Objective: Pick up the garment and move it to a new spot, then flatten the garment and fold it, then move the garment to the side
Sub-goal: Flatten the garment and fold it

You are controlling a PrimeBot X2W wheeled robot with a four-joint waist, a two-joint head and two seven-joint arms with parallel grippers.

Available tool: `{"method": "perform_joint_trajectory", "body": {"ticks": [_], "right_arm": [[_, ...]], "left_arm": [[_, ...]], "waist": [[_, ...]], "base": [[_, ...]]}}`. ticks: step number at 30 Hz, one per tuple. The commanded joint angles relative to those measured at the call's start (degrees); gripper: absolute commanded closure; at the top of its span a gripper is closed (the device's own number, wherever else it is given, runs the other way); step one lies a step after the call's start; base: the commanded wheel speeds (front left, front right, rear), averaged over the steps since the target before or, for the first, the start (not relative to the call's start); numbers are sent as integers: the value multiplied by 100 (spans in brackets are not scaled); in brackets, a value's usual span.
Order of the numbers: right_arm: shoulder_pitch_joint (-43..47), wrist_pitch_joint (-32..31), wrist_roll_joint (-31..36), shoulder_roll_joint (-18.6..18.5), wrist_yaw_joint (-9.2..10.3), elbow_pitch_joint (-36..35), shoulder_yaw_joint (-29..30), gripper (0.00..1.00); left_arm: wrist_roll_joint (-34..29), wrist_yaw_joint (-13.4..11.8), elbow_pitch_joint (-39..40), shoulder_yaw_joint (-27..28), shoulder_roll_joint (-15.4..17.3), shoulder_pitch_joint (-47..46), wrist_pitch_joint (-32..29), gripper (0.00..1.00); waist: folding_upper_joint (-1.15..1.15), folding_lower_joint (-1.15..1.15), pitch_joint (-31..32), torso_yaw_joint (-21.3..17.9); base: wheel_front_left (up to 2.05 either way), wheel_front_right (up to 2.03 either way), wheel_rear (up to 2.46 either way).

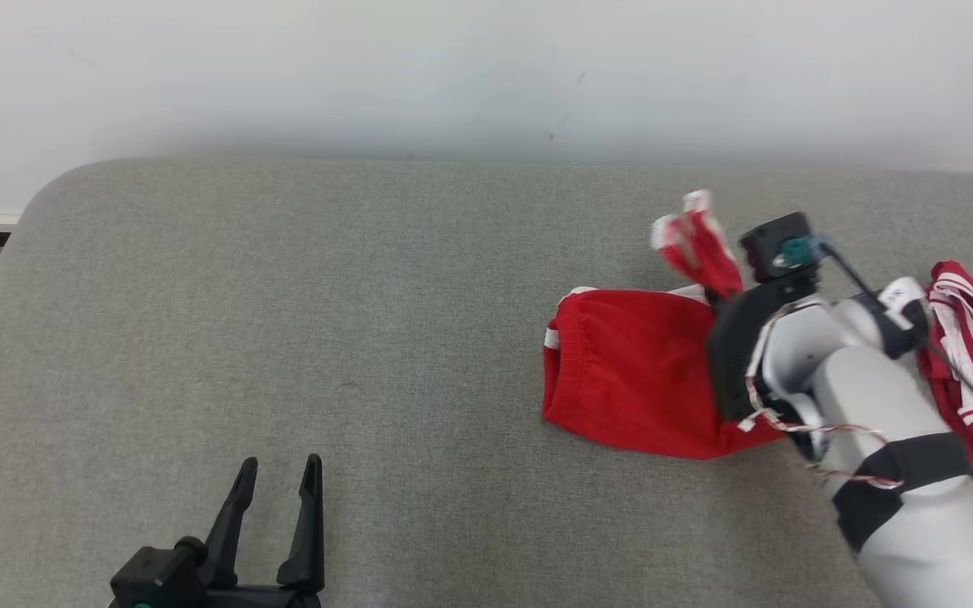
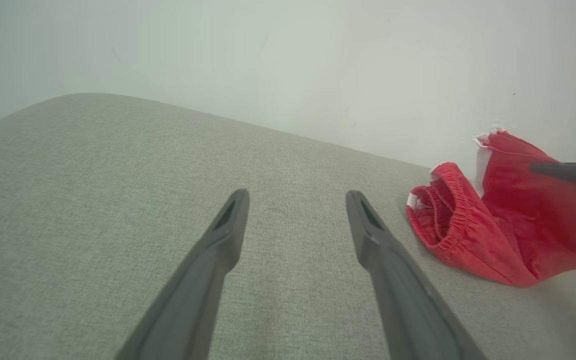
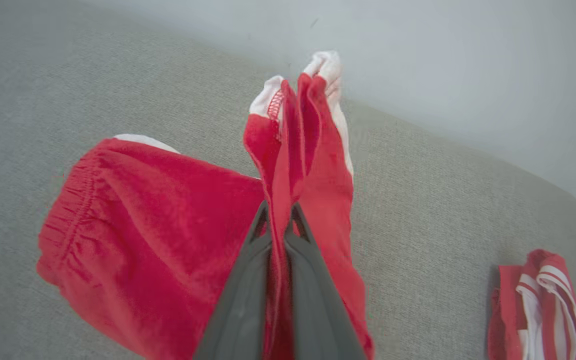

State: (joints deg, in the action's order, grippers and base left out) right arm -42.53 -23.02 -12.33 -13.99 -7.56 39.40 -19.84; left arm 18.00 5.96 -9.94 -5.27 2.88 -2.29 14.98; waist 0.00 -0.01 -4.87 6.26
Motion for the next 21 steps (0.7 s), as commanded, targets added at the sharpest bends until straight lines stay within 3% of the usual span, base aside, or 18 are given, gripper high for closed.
{"method": "perform_joint_trajectory", "body": {"ticks": [1, 8, 16, 17, 18, 19, 21], "right_arm": [[119, -129, -9, 123, 18, -111, -80, 100], [294, -504, 147, 581, 18, -211, -199, 100], [261, -400, 237, 968, 18, 108, -92, 100], [249, -350, 172, 1000, 18, 144, -58, 93], [233, -277, 87, 1027, 18, 160, -24, 17], [199, -166, -37, 1050, 18, 133, 31, 0], [176, -17, -475, 1091, 18, 46, 122, 0]], "left_arm": [[63, -19, -8, -35, 3, -17, 24, 0], [131, -25, -22, -180, 2, -89, 24, 0], [162, -25, -44, -268, 2, -146, 24, 0], [169, -25, -43, -280, 2, -162, 24, 0], [178, -28, -41, -285, 3, -176, 24, 0], [189, -33, -34, -290, 1, -191, 24, 0], [200, -37, -20, -291, 3, -209, 24, 0]], "waist": [[0, 1, -13, 50], [0, 1, -86, 262], [0, 1, -207, 467], [0, 1, -228, 490], [0, 1, -248, 506], [0, 1, -272, 515], [0, 1, -302, 523]], "base": [[0, 0, 0], [0, 0, 0], [0, 0, 0], [0, 0, 0], [0, 0, 0], [0, 0, 0], [0, 0, 0]]}}
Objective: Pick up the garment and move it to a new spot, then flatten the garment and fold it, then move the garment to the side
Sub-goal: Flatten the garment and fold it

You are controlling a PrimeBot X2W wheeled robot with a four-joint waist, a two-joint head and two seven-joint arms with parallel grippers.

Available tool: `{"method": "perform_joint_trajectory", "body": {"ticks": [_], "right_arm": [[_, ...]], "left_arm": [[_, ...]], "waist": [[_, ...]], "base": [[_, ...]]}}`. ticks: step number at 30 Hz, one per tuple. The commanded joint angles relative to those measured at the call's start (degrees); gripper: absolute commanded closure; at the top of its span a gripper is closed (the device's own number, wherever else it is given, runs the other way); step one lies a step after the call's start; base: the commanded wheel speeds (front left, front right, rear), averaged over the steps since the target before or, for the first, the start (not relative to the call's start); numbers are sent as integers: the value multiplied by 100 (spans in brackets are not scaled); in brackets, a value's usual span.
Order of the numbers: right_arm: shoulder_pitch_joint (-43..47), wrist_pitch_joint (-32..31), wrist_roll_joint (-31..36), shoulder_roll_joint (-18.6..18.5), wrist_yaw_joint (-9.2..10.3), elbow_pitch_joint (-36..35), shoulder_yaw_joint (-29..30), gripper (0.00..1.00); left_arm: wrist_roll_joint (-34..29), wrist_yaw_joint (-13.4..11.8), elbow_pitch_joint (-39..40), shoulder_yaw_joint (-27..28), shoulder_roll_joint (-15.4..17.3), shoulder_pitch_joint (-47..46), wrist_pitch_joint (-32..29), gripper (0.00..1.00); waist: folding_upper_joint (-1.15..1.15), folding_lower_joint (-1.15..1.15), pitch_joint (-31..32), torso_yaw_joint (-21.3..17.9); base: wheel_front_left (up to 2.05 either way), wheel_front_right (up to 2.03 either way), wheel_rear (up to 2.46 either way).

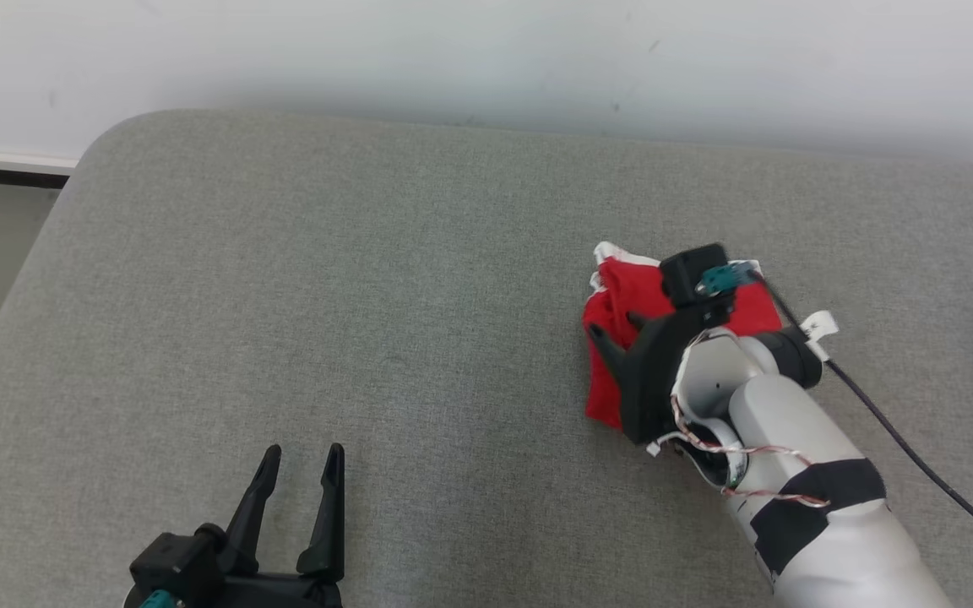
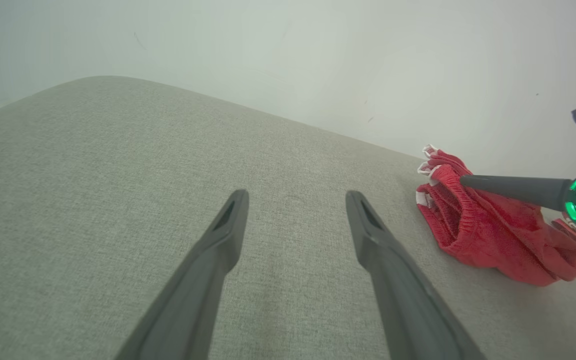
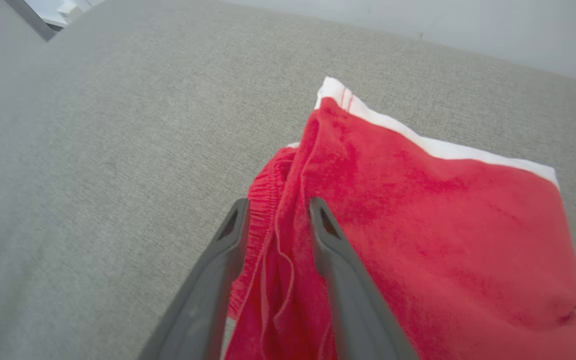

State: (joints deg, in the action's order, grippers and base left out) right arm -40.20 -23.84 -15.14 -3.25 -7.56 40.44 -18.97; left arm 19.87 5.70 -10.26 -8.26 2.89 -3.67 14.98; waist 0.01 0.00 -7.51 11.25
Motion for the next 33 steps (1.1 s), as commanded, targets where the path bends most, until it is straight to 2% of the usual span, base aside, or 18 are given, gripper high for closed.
{"method": "perform_joint_trajectory", "body": {"ticks": [1, 3, 5, 9, 13, 14, 15, 16, 24, 30, 33], "right_arm": [[-85, 179, -463, 31, 18, -176, 76, 0], [-118, 401, -933, 33, 17, -429, 171, 0], [-139, 673, -1040, 16, 18, -615, 290, 0], [24, 1167, -746, -327, 17, -773, 741, 0], [456, 1407, -212, -651, 17, -694, 1038, 0], [576, 1457, -89, -705, 17, -679, 1083, 17], [704, 1497, 33, -721, 17, -661, 1095, 68], [837, 1512, 113, -710, 17, -630, 1076, 100], [1302, 1872, 423, -146, 17, -356, 557, 100], [1247, 1966, 184, 27, 17, -54, -116, 100], [1241, 1994, -321, 42, 17, -72, -749, 100]], "left_arm": [[10, -12, 17, 10, 2, -71, 24, 0], [2, -22, 31, 25, 1, -79, 24, 0], [-2, -48, 53, 74, 2, -72, 24, 0], [-6, -42, 79, 86, 1, -65, 19, 0], [12, -38, 81, 48, 1, -91, 19, 0], [14, -35, 76, 35, 1, -99, 18, 0], [17, -35, 76, 26, 1, -109, 18, 0], [17, -36, 73, 23, 1, -114, 18, 0], [-5, -34, 67, 97, 1, -102, 18, 0], [1, -27, 26, 55, 1, -150, 18, 0], [24, -38, 11, 27, 3, -171, 18, 0]], "waist": [[-1, 0, -45, 24], [-1, 0, -55, 8], [-1, 0, -46, -50], [-1, 0, -16, -152], [-1, 0, 33, -208], [-1, 0, 42, -216], [-1, 0, 50, -224], [-1, 0, 57, -231], [-1, 0, 40, -328], [-1, 0, 71, -252], [-1, 0, 100, -167]], "base": [[0, 0, 0], [0, 0, 0], [0, 0, 0], [0, 0, 0], [0, 0, 0], [0, 0, 0], [0, 0, 0], [0, 0, 0], [0, 0, 0], [0, 0, 0], [0, 0, 0]]}}
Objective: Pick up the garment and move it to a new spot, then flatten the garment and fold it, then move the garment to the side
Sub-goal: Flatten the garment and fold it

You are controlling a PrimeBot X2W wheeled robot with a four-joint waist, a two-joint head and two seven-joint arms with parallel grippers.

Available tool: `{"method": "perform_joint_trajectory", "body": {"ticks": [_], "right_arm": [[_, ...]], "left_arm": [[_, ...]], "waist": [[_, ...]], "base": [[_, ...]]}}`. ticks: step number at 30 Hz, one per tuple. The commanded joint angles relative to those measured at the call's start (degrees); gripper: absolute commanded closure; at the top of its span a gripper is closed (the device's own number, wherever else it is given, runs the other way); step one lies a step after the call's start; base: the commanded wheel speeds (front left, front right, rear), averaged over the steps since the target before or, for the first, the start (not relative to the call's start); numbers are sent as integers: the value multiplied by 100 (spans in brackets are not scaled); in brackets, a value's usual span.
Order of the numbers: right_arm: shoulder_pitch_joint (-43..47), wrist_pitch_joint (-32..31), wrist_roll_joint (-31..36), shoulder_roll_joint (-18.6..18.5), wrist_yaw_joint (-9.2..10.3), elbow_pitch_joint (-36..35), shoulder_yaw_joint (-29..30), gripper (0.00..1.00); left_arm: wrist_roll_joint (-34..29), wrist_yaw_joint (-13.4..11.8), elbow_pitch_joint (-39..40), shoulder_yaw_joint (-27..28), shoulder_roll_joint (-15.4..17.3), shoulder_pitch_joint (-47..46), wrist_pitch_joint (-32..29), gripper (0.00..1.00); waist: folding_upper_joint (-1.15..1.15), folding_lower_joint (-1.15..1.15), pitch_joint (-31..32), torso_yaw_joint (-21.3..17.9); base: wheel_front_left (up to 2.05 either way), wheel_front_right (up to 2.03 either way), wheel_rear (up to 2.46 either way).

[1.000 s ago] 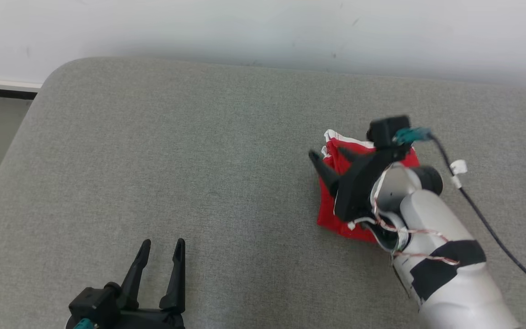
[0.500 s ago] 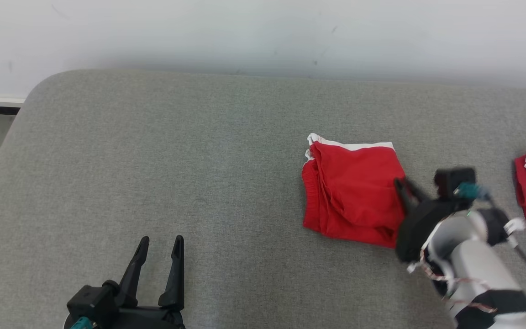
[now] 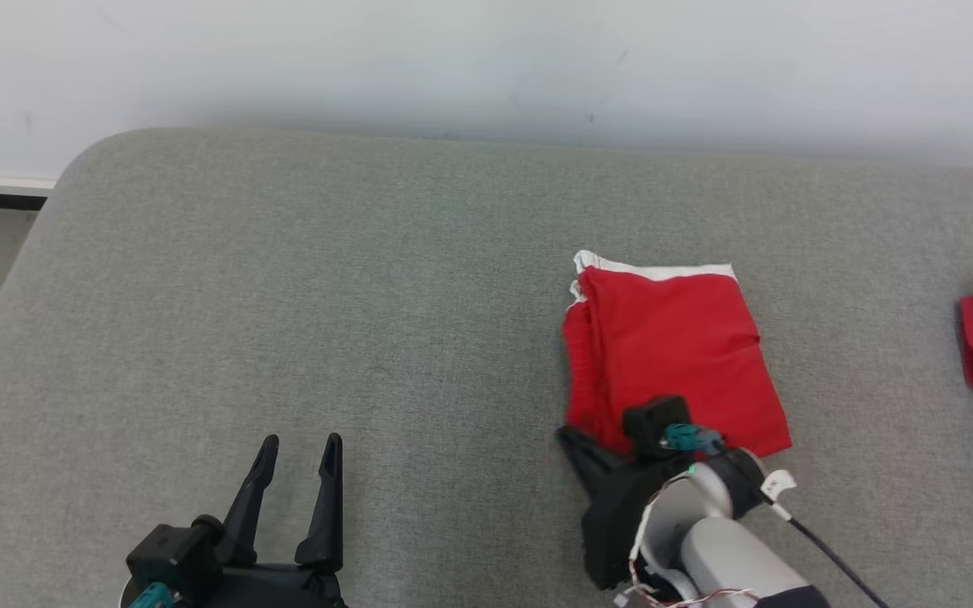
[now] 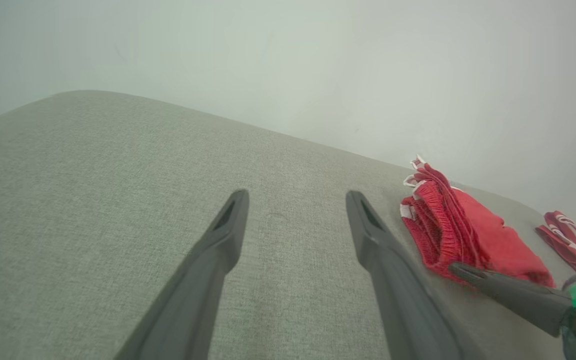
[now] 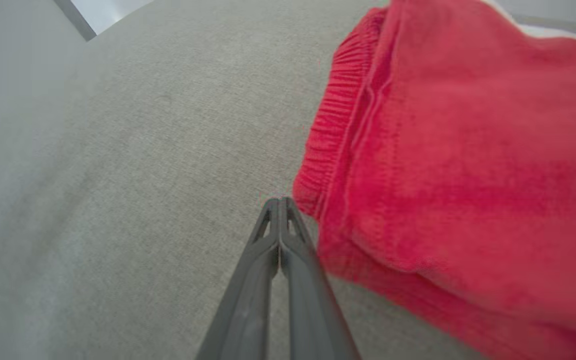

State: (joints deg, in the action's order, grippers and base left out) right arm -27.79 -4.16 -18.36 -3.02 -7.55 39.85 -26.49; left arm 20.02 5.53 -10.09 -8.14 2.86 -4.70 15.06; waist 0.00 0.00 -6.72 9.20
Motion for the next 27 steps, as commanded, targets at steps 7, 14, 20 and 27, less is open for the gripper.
{"method": "perform_joint_trajectory", "body": {"ticks": [7, 14, 20, 27], "right_arm": [[-269, 299, -982, 4, 16, -185, -691, 100], [-381, 826, -1238, 6, 16, -423, -389, 51], [-99, 1075, -869, -165, 16, -741, 189, 0], [392, 1080, -494, -586, 16, -1235, 824, 0]], "left_arm": [[-60, -45, -52, 57, 5, -6, 10, 0], [-113, -159, 16, 348, 5, 61, 10, 0], [-159, -233, 65, 658, 6, 227, 10, 0], [-278, -184, 144, 1037, 8, 427, 9, 0]], "waist": [[0, 0, 117, 9], [0, 0, 353, -392], [0, 0, 605, -851], [0, 0, 771, -1244]], "base": [[0, 0, 0], [0, 0, 0], [0, 0, 0], [0, 0, 0]]}}
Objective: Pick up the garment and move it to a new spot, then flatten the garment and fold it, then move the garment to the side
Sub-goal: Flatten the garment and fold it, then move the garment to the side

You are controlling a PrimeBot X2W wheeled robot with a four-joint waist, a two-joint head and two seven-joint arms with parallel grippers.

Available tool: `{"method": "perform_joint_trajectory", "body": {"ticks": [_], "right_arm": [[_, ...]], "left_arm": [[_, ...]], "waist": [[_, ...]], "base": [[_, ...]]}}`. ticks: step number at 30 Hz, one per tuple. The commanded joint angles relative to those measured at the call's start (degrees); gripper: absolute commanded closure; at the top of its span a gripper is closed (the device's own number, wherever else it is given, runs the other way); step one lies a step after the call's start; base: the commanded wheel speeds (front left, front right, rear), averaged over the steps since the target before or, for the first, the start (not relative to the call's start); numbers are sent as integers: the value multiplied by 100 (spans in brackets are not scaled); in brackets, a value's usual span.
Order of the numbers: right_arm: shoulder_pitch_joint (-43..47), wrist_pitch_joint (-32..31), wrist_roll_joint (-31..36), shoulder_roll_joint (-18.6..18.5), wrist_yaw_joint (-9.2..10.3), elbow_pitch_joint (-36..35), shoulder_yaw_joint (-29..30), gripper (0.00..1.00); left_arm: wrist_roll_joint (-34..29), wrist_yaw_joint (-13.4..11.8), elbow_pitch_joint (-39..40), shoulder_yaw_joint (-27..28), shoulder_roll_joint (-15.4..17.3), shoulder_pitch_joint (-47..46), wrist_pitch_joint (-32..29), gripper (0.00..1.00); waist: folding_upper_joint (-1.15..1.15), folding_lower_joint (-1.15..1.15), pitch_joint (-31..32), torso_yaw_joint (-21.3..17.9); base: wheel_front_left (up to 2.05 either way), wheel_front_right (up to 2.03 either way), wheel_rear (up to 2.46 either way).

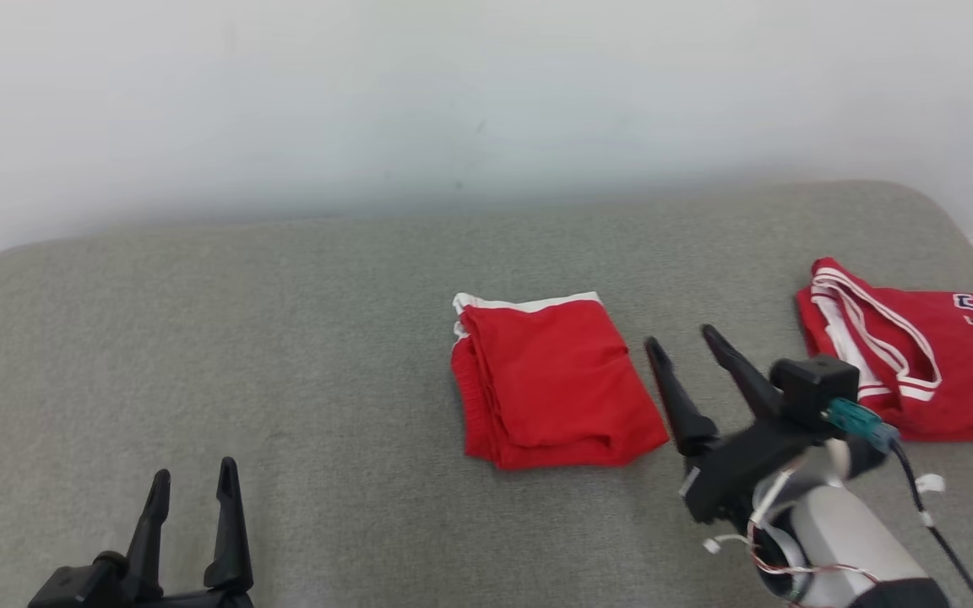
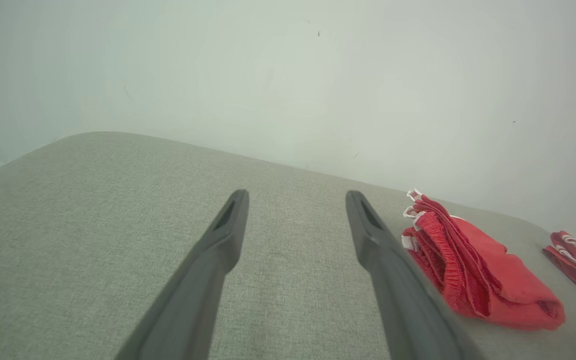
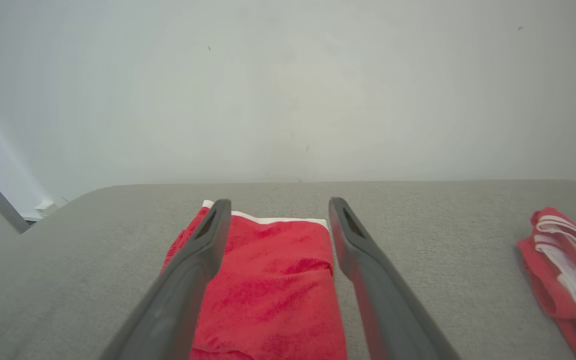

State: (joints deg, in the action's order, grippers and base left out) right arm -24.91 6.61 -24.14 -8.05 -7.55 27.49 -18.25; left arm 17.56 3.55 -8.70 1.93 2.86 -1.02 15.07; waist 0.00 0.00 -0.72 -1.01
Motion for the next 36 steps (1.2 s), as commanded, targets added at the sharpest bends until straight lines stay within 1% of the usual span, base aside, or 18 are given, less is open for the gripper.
{"method": "perform_joint_trajectory", "body": {"ticks": [1, 5, 8, 15, 18, 20, 27, 36], "right_arm": [[172, -13, 160, -183, 16, -34, 28, 0], [423, 56, 151, -436, 16, -31, 242, 0], [576, 156, 114, -628, 16, 25, 175, 0], [779, 401, -207, -786, 16, 247, 187, 0], [842, 484, -248, -871, 16, 411, 183, 0], [844, 512, -276, -917, 16, 455, 202, 0], [826, 531, -198, -956, 16, 578, 351, 0], [875, 531, -253, -836, 16, 566, 430, 0]], "left_arm": [[-71, 44, -4, 64, 14, 74, 9, 0], [-189, 125, -53, 247, 70, 143, 9, 0], [-278, 198, -112, 335, 93, 180, 8, 0], [-389, 289, -247, 428, 97, 327, 9, 0], [-429, 352, -319, 471, 79, 417, 8, 0], [-440, 348, -346, 480, 69, 415, 9, 0], [-458, 388, -458, 552, 43, 437, 9, 0], [-471, 382, -486, 622, 25, 477, 9, 0]], "waist": [[0, 0, 184, -248], [0, 0, 249, -321], [0, 0, 294, -339], [0, 0, 399, -338], [0, 0, 453, -310], [0, 0, 473, -295], [0, 0, 516, -264], [0, 0, 505, -259]], "base": [[0, 0, 0], [0, 0, 0], [0, 0, 0], [0, 0, 0], [0, 0, 0], [0, 0, 0], [0, 0, 0], [0, 0, 0]]}}
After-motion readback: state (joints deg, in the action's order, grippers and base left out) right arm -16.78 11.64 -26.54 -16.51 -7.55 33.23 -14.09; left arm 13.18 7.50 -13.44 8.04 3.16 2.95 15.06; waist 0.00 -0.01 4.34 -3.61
